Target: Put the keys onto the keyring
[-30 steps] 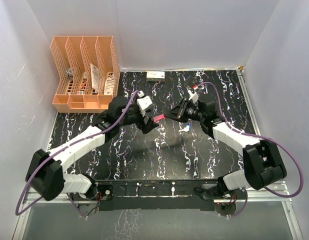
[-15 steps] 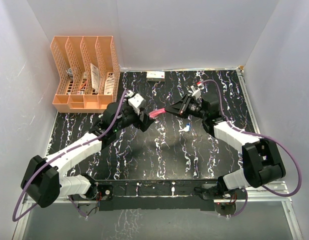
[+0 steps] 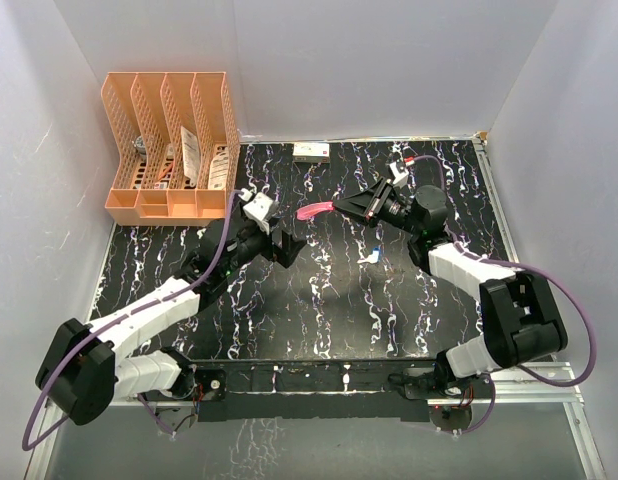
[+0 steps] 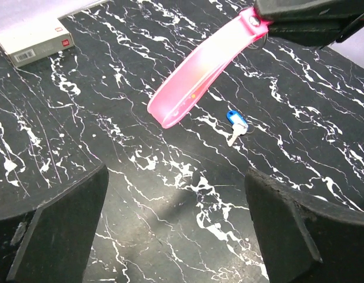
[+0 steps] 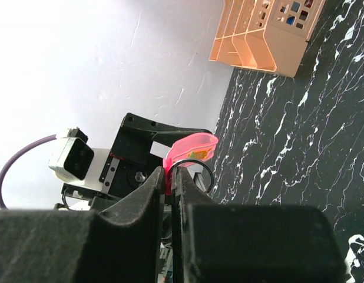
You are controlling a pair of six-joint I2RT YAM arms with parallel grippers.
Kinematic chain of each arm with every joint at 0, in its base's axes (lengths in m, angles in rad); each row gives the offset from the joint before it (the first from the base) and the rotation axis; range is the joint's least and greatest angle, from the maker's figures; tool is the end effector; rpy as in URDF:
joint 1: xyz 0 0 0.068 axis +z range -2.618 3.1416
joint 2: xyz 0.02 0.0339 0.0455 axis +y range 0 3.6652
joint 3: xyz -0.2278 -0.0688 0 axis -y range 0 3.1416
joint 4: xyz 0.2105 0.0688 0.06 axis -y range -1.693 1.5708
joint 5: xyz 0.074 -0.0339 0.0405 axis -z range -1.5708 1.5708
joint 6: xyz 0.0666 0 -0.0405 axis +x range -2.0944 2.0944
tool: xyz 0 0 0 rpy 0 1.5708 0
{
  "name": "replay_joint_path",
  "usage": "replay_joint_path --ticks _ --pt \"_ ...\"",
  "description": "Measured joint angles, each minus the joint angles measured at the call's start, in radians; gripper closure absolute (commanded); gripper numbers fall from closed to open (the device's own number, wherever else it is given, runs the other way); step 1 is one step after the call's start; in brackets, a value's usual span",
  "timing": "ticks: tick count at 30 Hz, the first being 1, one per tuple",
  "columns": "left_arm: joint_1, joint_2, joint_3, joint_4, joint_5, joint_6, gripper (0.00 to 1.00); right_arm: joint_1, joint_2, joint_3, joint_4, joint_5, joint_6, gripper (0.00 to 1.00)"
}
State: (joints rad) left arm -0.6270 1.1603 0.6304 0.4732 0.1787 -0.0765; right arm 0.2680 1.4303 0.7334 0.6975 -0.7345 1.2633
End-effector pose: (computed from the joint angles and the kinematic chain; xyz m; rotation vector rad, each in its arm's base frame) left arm 0.2201 -0.1741 0.2598 0.5881 1.5638 -0.6820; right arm 0.2885 0.1255 0.2500 0.2436 1.8607 1.7001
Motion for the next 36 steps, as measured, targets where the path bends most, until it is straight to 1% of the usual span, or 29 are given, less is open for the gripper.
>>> replay_joint_path --ticks 6,15,27,36 --pt "0.000 -0.016 -0.024 0.050 -0.005 -0.021 0.01 -0.004 0.047 -0.021 0.090 -0.008 0.077 1.00" --pt "0.000 -0.016 -0.042 0.092 0.002 -0.033 0.02 -0.008 0.049 -0.032 0.165 -0.010 0.137 1.00" --pt "0.000 -0.003 -0.057 0.155 0.025 -0.062 0.01 -0.011 0.082 -0.091 0.362 0.002 0.279 1.00" --pt "0.000 -0.002 -0.060 0.158 0.027 -0.067 0.01 -0.011 0.097 -0.094 0.409 0.007 0.314 1.00"
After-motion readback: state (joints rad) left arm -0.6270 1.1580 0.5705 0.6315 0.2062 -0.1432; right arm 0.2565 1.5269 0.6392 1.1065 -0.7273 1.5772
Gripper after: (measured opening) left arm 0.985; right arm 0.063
